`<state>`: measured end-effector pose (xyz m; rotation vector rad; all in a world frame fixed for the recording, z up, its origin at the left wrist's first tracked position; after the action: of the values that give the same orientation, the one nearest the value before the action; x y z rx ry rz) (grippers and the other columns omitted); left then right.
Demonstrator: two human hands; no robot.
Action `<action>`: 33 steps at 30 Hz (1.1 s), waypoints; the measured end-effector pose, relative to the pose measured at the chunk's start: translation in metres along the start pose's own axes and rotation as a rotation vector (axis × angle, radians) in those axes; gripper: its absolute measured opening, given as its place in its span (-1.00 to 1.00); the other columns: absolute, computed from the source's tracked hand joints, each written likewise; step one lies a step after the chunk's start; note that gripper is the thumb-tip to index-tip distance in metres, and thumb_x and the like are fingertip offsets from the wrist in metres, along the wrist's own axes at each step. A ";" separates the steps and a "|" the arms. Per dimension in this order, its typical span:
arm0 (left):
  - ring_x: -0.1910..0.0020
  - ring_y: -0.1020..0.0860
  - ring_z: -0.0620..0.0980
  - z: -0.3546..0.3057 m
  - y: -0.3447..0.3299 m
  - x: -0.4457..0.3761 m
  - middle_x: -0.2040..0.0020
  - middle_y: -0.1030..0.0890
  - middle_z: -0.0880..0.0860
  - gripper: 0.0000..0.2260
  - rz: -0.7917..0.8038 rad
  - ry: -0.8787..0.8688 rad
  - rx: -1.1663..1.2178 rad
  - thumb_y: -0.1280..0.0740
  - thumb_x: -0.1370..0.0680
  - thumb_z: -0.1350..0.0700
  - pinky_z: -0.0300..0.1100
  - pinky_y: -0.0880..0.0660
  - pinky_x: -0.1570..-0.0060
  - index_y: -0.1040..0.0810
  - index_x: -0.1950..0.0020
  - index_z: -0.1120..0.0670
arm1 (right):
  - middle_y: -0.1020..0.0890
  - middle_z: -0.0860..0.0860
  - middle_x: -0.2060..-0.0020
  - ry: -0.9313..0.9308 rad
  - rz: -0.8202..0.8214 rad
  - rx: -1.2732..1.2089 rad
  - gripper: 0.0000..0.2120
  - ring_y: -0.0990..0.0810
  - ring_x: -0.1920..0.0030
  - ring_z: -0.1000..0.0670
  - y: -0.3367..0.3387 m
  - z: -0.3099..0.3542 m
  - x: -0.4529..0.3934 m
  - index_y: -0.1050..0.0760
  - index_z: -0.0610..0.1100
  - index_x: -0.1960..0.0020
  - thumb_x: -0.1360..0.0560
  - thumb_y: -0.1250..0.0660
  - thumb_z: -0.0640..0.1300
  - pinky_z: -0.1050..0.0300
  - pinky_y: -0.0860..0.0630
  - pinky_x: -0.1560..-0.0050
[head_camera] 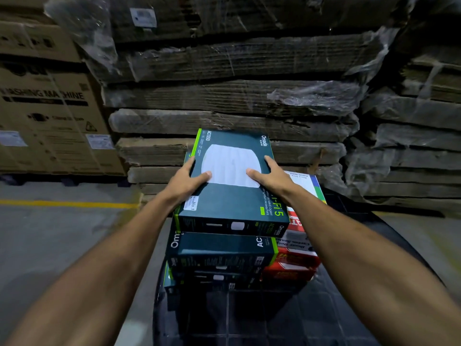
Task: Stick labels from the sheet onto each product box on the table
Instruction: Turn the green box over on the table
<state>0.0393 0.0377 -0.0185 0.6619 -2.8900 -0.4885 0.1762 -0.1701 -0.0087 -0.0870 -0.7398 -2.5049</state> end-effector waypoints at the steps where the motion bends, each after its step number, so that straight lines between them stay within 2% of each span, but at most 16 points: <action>1: -0.13 -0.57 -0.01 -0.001 0.000 0.001 -0.29 -0.52 -0.02 -0.30 -0.002 -0.001 -0.020 -0.45 -0.49 -0.06 -0.05 -0.50 -0.21 -0.20 -0.54 -0.02 | -0.27 0.03 -0.51 0.010 0.000 0.003 -0.12 -0.34 -0.44 -0.03 -0.001 0.000 0.001 -0.03 0.00 -0.59 -0.46 -0.42 0.18 0.00 -0.29 -0.44; 6: -0.17 -0.54 0.01 -0.007 -0.004 0.016 -0.31 -0.47 0.00 -0.20 0.004 0.039 -0.028 -0.48 -0.46 -0.05 -0.06 -0.48 -0.24 -0.11 -0.58 0.00 | -0.25 0.03 -0.53 0.004 -0.024 0.116 -0.13 -0.28 -0.48 -0.07 0.002 0.001 0.016 -0.04 0.05 -0.59 -0.44 -0.38 0.26 -0.01 -0.24 -0.46; 7: -0.17 -0.54 0.01 -0.006 -0.006 0.024 -0.32 -0.47 0.00 -0.15 0.000 0.050 -0.016 -0.52 -0.43 -0.04 -0.05 -0.47 -0.26 -0.11 -0.58 0.01 | -0.24 0.03 -0.53 0.008 -0.036 0.162 -0.15 -0.27 -0.49 -0.08 0.003 0.000 0.024 -0.03 0.06 -0.59 -0.45 -0.36 0.27 0.01 -0.23 -0.45; 9: -0.21 -0.53 0.00 -0.005 -0.010 0.042 -0.38 -0.45 0.01 0.00 -0.013 0.062 -0.022 -0.57 -0.28 -0.17 -0.04 -0.44 -0.30 -0.12 -0.58 0.00 | -0.24 0.01 -0.53 0.012 -0.054 0.241 -0.16 -0.27 -0.48 -0.10 0.004 -0.004 0.043 -0.02 0.07 -0.59 -0.46 -0.33 0.29 0.00 -0.25 -0.41; 10: -0.26 -0.50 0.01 -0.005 -0.012 0.053 -0.42 -0.42 0.02 0.06 -0.018 0.073 -0.041 -0.55 -0.21 -0.24 -0.02 -0.42 -0.32 -0.10 -0.58 -0.01 | -0.25 0.01 -0.53 0.018 -0.055 0.255 -0.14 -0.28 -0.48 -0.11 0.005 -0.008 0.053 -0.02 0.08 -0.59 -0.45 -0.33 0.32 -0.02 -0.26 -0.43; 12: -0.34 -0.44 0.02 -0.006 -0.021 0.079 -0.48 -0.34 0.01 0.09 -0.038 0.084 -0.078 -0.54 -0.22 -0.26 0.01 -0.38 -0.36 -0.07 -0.59 -0.01 | -0.26 -0.01 -0.53 0.024 -0.059 0.252 -0.10 -0.26 -0.49 -0.11 0.008 -0.014 0.080 -0.01 0.09 -0.59 -0.41 -0.33 0.35 -0.09 -0.27 -0.44; 16: -0.45 -0.31 0.00 -0.007 -0.048 0.139 -0.53 -0.26 -0.01 0.10 -0.106 0.033 -0.182 -0.39 -0.15 -0.40 0.04 -0.30 -0.42 -0.06 -0.59 -0.04 | -0.22 -0.18 -0.51 -0.004 -0.107 0.306 -0.13 -0.20 -0.50 -0.18 0.013 -0.039 0.145 0.06 0.21 -0.57 -0.42 -0.28 0.40 -0.13 -0.24 -0.43; 20: -0.51 -0.21 -0.05 -0.002 -0.091 0.203 -0.55 -0.20 -0.02 -0.05 -0.162 0.030 -0.264 -0.49 -0.34 -0.23 -0.04 -0.20 -0.47 -0.06 -0.59 -0.07 | -0.14 -0.17 -0.53 -0.043 -0.136 0.301 -0.16 -0.14 -0.51 -0.22 0.023 -0.075 0.202 0.10 0.27 -0.55 -0.43 -0.25 0.41 -0.17 -0.13 -0.45; 23: -0.50 -0.21 -0.09 0.003 -0.127 0.249 -0.56 -0.18 -0.04 -0.07 -0.193 0.016 -0.240 -0.44 -0.32 -0.21 -0.06 -0.20 -0.47 -0.05 -0.59 -0.09 | -0.21 -0.12 -0.47 -0.044 -0.146 0.285 -0.19 -0.28 -0.42 -0.24 0.036 -0.106 0.246 0.09 0.31 -0.54 -0.44 -0.26 0.38 -0.12 -0.21 -0.39; 26: -0.51 -0.19 -0.10 0.007 -0.166 0.291 -0.56 -0.17 -0.05 -0.11 -0.229 0.026 -0.256 -0.51 -0.39 -0.11 -0.07 -0.18 -0.47 -0.06 -0.58 -0.12 | -0.26 -0.09 -0.39 -0.049 -0.153 0.274 -0.21 -0.38 -0.31 -0.27 0.053 -0.138 0.290 0.08 0.31 -0.54 -0.46 -0.28 0.34 -0.07 -0.31 -0.30; 29: -0.51 -0.18 -0.12 0.009 -0.211 0.331 -0.57 -0.13 -0.10 -0.14 -0.227 0.032 -0.261 -0.51 -0.43 -0.02 -0.17 -0.16 -0.43 -0.04 -0.57 -0.18 | -0.26 -0.12 -0.40 -0.050 -0.132 0.300 -0.19 -0.42 -0.27 -0.29 0.072 -0.176 0.324 0.09 0.29 -0.55 -0.46 -0.29 0.32 -0.09 -0.36 -0.24; 33: -0.52 -0.13 -0.13 0.013 -0.270 0.369 -0.58 -0.09 -0.10 -0.14 -0.225 0.055 -0.250 -0.49 -0.45 -0.02 -0.19 -0.14 -0.41 -0.01 -0.57 -0.20 | -0.22 -0.10 -0.43 -0.069 -0.111 0.281 -0.20 -0.41 -0.30 -0.29 0.101 -0.228 0.353 0.08 0.29 -0.54 -0.46 -0.31 0.30 -0.11 -0.35 -0.26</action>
<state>-0.1858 -0.3523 -0.1010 0.9446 -2.6531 -0.8294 -0.0583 -0.5255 -0.0809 -0.0328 -1.1451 -2.4834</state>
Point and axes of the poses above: each hand's wrist, its own x-axis away from the middle knuckle, its own y-axis out of the back of the hand, z = x × y, the point moved 1 cm from there along -x, towards the middle knuckle
